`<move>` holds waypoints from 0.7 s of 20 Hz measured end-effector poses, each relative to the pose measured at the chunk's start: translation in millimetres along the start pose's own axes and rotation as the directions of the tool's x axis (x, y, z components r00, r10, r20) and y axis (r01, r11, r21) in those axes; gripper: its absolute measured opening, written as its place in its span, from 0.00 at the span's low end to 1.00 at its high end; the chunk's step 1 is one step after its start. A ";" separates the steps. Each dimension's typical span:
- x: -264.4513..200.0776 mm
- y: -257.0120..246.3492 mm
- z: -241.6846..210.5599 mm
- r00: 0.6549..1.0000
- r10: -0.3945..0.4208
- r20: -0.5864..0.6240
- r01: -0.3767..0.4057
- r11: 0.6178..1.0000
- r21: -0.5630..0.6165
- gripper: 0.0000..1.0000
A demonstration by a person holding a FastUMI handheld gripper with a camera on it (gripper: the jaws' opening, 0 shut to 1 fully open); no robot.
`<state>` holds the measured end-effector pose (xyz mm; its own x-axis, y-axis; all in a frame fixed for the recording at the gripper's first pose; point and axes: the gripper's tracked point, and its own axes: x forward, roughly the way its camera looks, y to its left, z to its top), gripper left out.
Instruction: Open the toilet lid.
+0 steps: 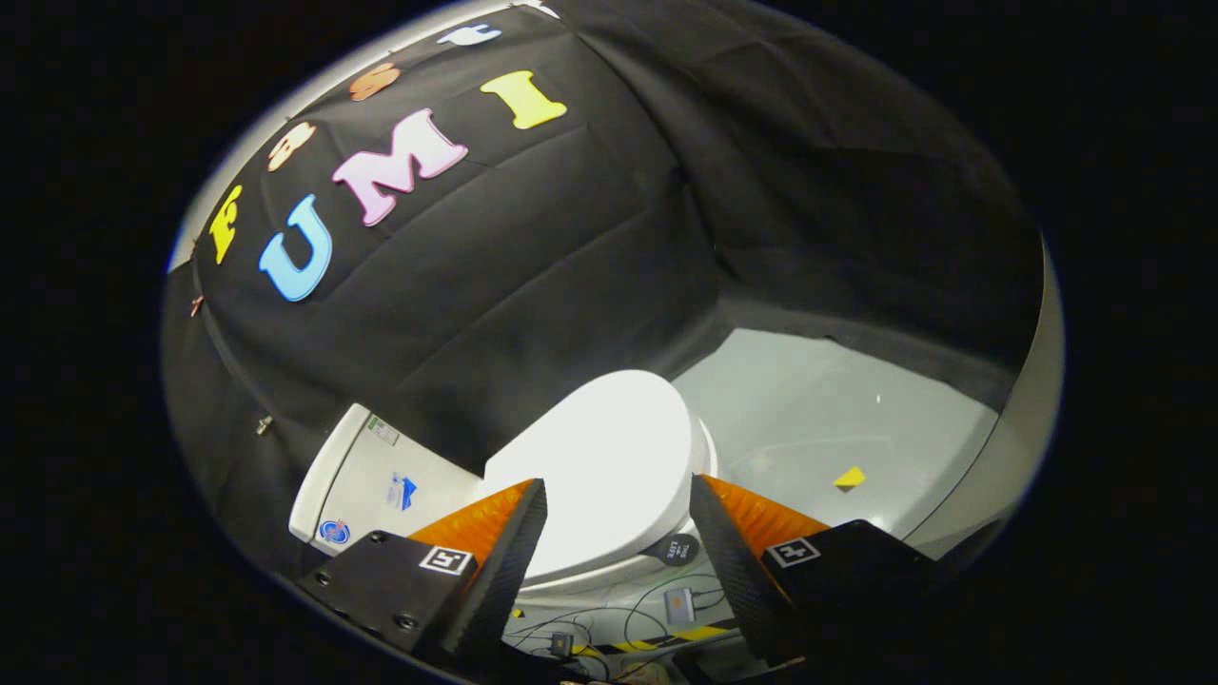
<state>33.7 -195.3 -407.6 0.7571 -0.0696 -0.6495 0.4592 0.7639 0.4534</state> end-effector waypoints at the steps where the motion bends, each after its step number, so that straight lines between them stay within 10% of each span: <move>1: 8.1 -11.1 -11.0 0.999 -0.005 -0.033 0.005 1.000 0.026 0.96; 14: 85.3 -88.4 -108.5 0.977 0.027 -0.212 0.045 0.944 0.328 0.90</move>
<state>7.2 -199.1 -569.3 0.6535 0.0892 -0.7516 0.6195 0.5074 0.5989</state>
